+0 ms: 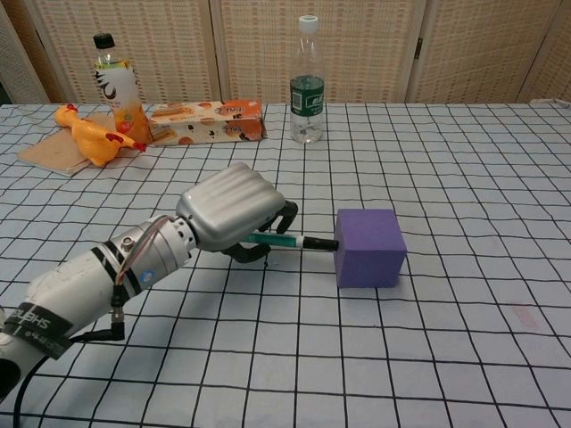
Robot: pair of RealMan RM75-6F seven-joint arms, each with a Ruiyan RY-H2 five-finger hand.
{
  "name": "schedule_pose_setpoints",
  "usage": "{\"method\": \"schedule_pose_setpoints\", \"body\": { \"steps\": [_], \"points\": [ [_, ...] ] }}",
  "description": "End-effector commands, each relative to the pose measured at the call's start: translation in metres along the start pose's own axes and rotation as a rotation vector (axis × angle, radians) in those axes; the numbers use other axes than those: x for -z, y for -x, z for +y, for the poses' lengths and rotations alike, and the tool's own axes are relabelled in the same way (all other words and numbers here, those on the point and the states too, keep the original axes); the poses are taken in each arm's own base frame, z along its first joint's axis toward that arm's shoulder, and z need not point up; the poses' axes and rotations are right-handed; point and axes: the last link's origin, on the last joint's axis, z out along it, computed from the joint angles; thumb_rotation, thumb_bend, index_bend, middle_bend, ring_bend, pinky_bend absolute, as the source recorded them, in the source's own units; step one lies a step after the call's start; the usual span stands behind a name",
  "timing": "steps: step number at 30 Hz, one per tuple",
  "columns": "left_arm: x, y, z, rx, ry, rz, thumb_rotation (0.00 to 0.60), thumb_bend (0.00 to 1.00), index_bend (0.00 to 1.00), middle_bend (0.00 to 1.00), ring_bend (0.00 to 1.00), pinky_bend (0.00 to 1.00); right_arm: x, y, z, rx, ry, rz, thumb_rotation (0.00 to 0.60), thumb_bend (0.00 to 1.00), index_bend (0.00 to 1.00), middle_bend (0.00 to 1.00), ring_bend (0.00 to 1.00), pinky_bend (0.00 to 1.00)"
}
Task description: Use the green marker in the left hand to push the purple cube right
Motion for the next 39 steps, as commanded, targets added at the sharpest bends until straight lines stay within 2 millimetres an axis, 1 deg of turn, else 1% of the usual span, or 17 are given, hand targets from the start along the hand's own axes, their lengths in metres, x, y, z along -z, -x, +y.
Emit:
{"method": "schedule_pose_setpoints", "body": {
  "steps": [1,8,12,19,23,26,30,32,33,36,37,39],
  "points": [
    [-0.005,-0.001,0.007,-0.005,0.01,0.002,0.6,0.58,0.8,0.82,0.78,0.97,0.0,0.0,0.001,-0.002,0.001,-0.002,0.6,0.11,0.0,0.0,0.0,0.0],
    [-0.017,-0.003,0.02,0.002,0.018,0.001,0.6,0.58,0.8,0.82,0.78,0.97,0.004,-0.004,0.003,-0.015,-0.001,0.01,0.6,0.11,0.0,0.0,0.0,0.0],
    [-0.022,-0.002,0.024,0.0,0.02,-0.004,0.6,0.58,0.8,0.82,0.79,0.98,0.006,-0.008,0.006,-0.026,0.008,0.024,0.6,0.11,0.0,0.0,0.0,0.0],
    [-0.032,-0.002,0.038,0.011,0.039,0.0,0.6,0.58,0.8,0.82,0.79,0.98,0.008,-0.012,0.012,-0.037,0.026,0.038,0.6,0.11,0.0,0.0,0.0,0.0],
    [-0.033,-0.004,0.04,0.018,0.043,0.018,0.6,0.58,0.8,0.82,0.79,0.98,0.007,-0.013,0.014,-0.04,0.037,0.042,0.6,0.12,0.0,0.0,0.0,0.0],
    [-0.028,-0.007,0.033,0.006,0.042,0.045,0.6,0.58,0.79,0.82,0.79,0.98,0.006,-0.012,0.014,-0.037,0.039,0.04,0.6,0.11,0.0,0.0,0.0,0.0],
    [-0.01,-0.01,0.009,-0.016,0.018,0.074,0.6,0.58,0.79,0.82,0.79,0.98,0.005,-0.01,0.012,-0.029,0.034,0.034,0.6,0.11,0.0,0.0,0.0,0.0],
    [0.01,-0.009,-0.011,-0.038,0.014,0.069,0.6,0.58,0.79,0.82,0.79,0.98,0.005,-0.009,0.01,-0.026,0.03,0.033,0.6,0.11,0.0,0.0,0.0,0.0],
    [0.023,-0.007,-0.024,-0.049,0.004,0.054,0.6,0.58,0.79,0.82,0.79,0.98,0.004,-0.008,0.009,-0.023,0.027,0.033,0.6,0.11,0.0,0.0,0.0,0.0],
    [0.057,-0.002,-0.053,-0.087,-0.04,0.021,0.6,0.58,0.79,0.81,0.8,0.98,0.003,-0.006,0.007,-0.016,0.023,0.028,0.6,0.11,0.0,0.0,0.0,0.0],
    [0.073,0.0,-0.065,-0.096,-0.066,0.009,0.6,0.58,0.79,0.81,0.8,0.98,0.002,-0.005,0.006,-0.014,0.022,0.026,0.6,0.11,0.0,0.0,0.0,0.0],
    [0.097,0.004,-0.08,-0.095,-0.102,-0.016,0.6,0.58,0.78,0.81,0.8,0.98,0.0,-0.004,0.005,-0.011,0.021,0.024,0.6,0.11,0.0,0.0,0.0,0.0]
  ]
}}
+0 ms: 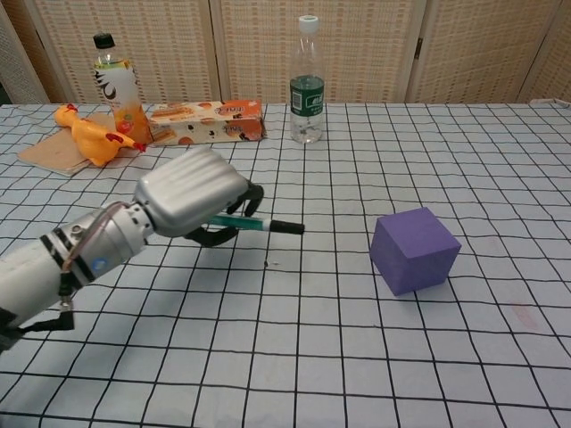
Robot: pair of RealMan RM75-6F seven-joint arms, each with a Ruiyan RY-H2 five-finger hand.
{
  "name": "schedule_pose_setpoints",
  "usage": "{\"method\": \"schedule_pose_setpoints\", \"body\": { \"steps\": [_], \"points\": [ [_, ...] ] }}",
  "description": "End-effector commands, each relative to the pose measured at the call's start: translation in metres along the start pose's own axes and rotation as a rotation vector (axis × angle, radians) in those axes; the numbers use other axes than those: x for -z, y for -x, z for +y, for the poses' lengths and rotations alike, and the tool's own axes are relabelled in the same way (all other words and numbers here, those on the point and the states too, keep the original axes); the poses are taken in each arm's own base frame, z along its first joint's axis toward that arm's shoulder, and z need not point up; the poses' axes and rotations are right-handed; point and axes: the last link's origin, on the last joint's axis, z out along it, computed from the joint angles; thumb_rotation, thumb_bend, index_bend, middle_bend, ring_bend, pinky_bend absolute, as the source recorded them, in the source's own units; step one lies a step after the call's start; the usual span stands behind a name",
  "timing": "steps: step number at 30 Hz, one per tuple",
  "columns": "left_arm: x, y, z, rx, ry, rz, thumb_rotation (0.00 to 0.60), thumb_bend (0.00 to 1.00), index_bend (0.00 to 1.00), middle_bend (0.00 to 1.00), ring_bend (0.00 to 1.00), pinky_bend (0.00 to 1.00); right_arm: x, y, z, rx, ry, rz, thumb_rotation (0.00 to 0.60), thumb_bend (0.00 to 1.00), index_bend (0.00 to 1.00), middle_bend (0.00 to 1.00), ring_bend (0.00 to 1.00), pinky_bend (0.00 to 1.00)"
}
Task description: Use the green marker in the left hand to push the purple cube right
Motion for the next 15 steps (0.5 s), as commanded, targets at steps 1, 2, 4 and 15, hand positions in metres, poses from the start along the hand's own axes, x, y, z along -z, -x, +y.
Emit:
{"method": "schedule_pose_setpoints", "body": {
  "steps": [1,2,4,15],
  "points": [
    [0.065,0.011,-0.038,-0.014,-0.073,-0.063,0.6,0.58,0.78,0.8,0.8,0.98,-0.003,0.002,-0.002,0.004,-0.003,-0.003,0.6,0.11,0.0,0.0,0.0,0.0],
    [0.077,0.013,-0.045,-0.023,-0.091,-0.074,0.6,0.58,0.77,0.8,0.8,0.98,-0.003,0.003,-0.003,0.005,-0.004,-0.004,0.6,0.11,0.0,0.0,0.0,0.0],
    [0.104,0.017,-0.06,-0.047,-0.128,-0.097,0.6,0.58,0.76,0.79,0.8,0.98,-0.005,0.004,-0.005,0.009,-0.009,-0.01,0.6,0.11,0.0,0.0,0.0,0.0],
    [0.15,0.034,-0.086,0.008,-0.218,-0.194,0.6,0.51,0.51,0.61,0.77,0.97,-0.008,0.012,-0.016,0.02,-0.042,-0.03,0.6,0.11,0.0,0.0,0.0,0.0]
  ]
}}
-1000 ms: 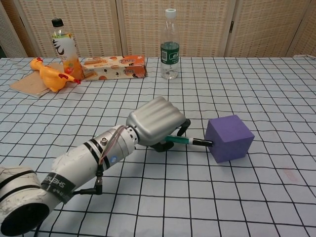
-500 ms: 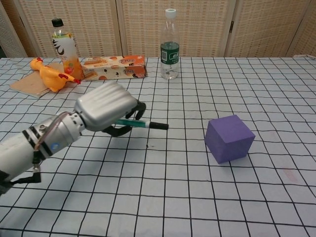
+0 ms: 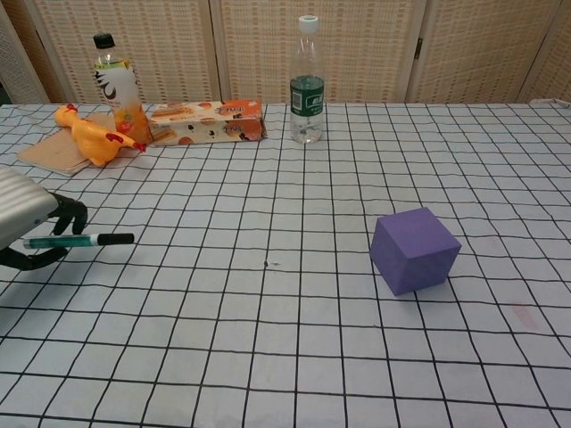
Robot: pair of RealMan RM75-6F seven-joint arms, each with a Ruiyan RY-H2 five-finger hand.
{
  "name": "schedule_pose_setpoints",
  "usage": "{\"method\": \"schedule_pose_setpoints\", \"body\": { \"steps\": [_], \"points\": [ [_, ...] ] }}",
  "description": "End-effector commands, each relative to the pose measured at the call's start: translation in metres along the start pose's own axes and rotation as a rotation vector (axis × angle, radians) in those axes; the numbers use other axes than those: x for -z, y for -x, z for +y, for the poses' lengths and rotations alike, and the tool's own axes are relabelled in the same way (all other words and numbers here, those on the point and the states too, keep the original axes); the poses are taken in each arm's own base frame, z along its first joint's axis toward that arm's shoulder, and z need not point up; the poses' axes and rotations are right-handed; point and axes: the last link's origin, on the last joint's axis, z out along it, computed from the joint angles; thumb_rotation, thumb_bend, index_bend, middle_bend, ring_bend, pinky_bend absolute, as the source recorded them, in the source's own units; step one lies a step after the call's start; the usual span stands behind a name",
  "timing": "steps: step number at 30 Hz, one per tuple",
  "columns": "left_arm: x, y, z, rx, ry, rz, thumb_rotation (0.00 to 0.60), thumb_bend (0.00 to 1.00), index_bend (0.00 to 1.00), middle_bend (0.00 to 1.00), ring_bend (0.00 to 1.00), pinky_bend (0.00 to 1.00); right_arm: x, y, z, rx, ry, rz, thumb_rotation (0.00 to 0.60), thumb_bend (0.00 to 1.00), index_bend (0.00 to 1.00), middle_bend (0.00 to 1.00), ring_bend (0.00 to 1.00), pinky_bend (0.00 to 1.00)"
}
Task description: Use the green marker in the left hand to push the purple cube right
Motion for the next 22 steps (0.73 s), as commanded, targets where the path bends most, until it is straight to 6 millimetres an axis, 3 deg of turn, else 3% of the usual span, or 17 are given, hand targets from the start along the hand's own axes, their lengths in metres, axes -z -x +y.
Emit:
{"method": "schedule_pose_setpoints", "body": {
  "steps": [1,9,17,19,22],
  "points": [
    [0.002,0.007,0.0,0.001,0.003,-0.028,0.6,0.51,0.5,0.59,0.77,0.97,0.001,0.0,-0.002,0.0,-0.002,0.006,0.6,0.11,0.0,0.0,0.0,0.0],
    [0.002,0.015,-0.001,0.013,0.018,-0.073,0.6,0.46,0.29,0.42,0.75,0.96,0.004,-0.001,0.001,0.006,0.014,0.019,0.6,0.11,0.0,0.0,0.0,0.0],
    [0.012,-0.006,-0.001,0.049,0.022,0.015,0.6,0.42,0.26,0.35,0.71,0.94,0.01,-0.004,0.002,0.005,0.022,0.044,0.6,0.12,0.0,0.0,0.0,0.0],
    [0.022,-0.018,-0.002,0.103,-0.012,0.054,0.6,0.4,0.24,0.3,0.59,0.82,0.011,-0.005,0.002,0.005,0.023,0.052,0.6,0.12,0.0,0.0,0.0,0.0],
    [0.044,-0.04,-0.003,0.242,-0.07,0.101,0.6,0.38,0.2,0.21,0.26,0.47,0.012,-0.005,0.002,0.009,0.026,0.058,0.6,0.12,0.0,0.0,0.0,0.0]
  ]
}}
